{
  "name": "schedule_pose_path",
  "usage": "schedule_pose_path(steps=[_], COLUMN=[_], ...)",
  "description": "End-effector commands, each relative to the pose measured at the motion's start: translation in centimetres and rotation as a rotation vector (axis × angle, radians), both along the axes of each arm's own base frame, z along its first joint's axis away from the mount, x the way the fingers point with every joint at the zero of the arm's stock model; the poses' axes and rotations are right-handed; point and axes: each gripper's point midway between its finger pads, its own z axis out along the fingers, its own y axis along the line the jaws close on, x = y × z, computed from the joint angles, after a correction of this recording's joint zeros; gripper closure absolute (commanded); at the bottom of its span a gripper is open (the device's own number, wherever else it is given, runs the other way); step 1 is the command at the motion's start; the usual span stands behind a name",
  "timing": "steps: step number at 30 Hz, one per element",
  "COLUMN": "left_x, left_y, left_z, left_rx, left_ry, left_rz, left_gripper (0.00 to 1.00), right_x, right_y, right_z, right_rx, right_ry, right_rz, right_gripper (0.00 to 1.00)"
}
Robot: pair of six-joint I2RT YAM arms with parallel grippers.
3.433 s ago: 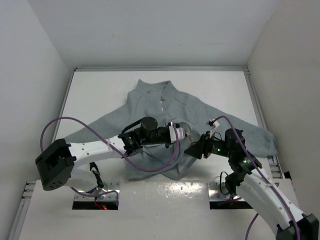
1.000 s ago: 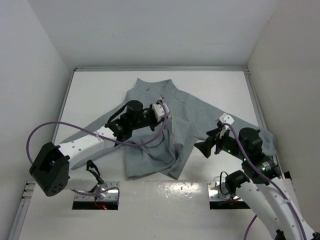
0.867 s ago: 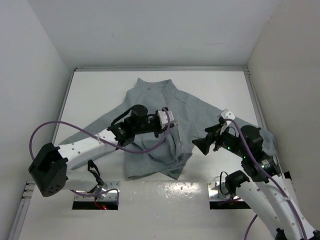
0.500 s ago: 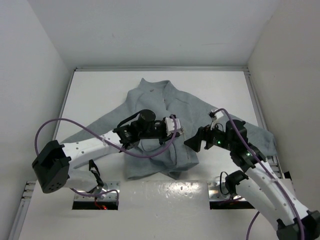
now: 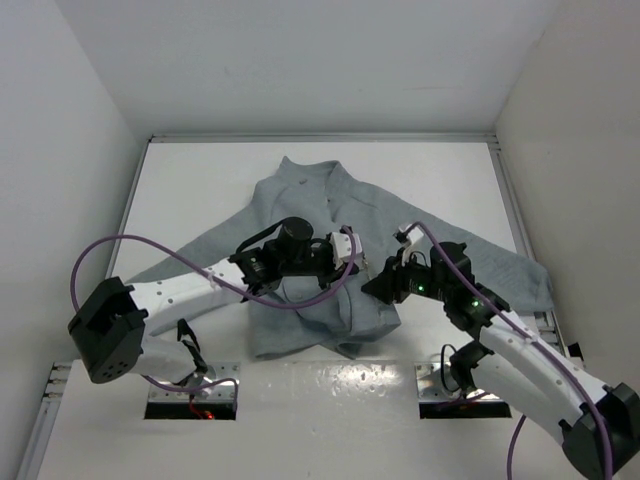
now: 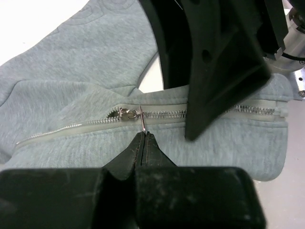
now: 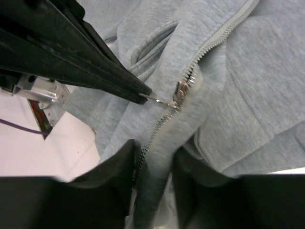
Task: Zip up the jacket
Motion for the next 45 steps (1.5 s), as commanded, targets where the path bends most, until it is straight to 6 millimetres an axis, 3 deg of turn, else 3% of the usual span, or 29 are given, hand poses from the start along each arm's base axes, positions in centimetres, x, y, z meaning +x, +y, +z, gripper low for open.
schedule_pose_path(steps=[1, 3, 7, 20, 29, 36, 45], left_x=[0.0, 0.0, 0.0, 0.2, 0.4, 0.5, 0.8], left_y=[-0.7, -0.7, -0.7, -1.2, -1.2, -1.4, -1.7], left_z=[2.1, 2.1, 2.0, 1.7, 1.9, 1.7, 2.7], left_rx=[-0.055, -0.055, -0.062, -0.056, -0.061, -0.061, -0.08], left_ry=[0.003, 0.003, -0.003, 0.006, -0.002, -0.002, -0.03], left_rz=[-0.026, -0.026, -0.027, -0.035, -0.027, -0.027, -0.03], left_gripper=[1.0, 1.0, 1.0, 1.0, 0.93, 0.83, 0.84], right_x=[0.9, 0.7, 0.3, -0.1, -0.5, -0.8, -1.0], right_y=[0.5, 0.4, 0.6, 0.8, 1.1, 1.3, 1.3], right_z=[1.5, 1.3, 1.3, 2.1, 2.2, 2.2, 1.9], right_rx=[0.039, 0.046, 0.034, 0.025, 0.033, 0.036, 0.036], right_ry=[-0.127, -0.163, -0.243, -0.313, -0.319, -0.325, -0.314], right_rz=[0.013, 0.021, 0.063, 0.103, 0.125, 0.141, 0.148], right_gripper=[0.74, 0.86, 0.94, 0.97, 0.97, 0.97, 0.97])
